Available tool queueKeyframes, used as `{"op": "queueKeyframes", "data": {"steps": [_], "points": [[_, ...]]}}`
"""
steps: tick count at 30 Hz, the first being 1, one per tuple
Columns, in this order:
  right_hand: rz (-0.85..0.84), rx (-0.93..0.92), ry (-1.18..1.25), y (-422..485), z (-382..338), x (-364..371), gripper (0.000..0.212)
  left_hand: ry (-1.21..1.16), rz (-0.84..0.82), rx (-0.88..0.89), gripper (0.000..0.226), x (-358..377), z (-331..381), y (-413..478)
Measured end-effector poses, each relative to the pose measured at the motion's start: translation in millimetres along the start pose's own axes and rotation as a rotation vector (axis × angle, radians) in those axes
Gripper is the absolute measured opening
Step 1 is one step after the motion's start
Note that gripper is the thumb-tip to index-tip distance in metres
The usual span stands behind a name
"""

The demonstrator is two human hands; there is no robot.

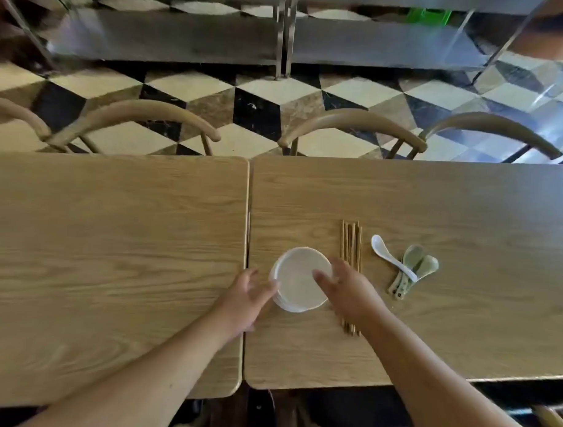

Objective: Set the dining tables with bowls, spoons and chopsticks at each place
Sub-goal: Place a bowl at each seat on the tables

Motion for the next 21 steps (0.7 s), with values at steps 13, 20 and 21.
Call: {"op": "queueKeyframes", "data": {"steps": [13, 20, 21], "points": [[-0.058, 0.252, 0.413, 31, 20, 34, 0.024, -0.371, -0.061, -0.186, 0.077, 41, -4, 32], [-0.085, 0.283, 0.549, 22, 10, 39, 0.021, -0.368, -0.013, -0.169, 0.064, 26, -12, 37], [-0.094, 0.279, 0.546, 21, 5, 41, 0.021, -0.378, -0.007, -0.177, 0.064, 20, -14, 34]]}}
Point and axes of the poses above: each hand's wrist, its own y-axis towards the middle knuckle, its own x-axis out of the palm, z = x × y, the point moved 7 cm from there along y, towards the middle knuckle, and after that the axes turned 2 degrees about -y, right-handed, at the moved point
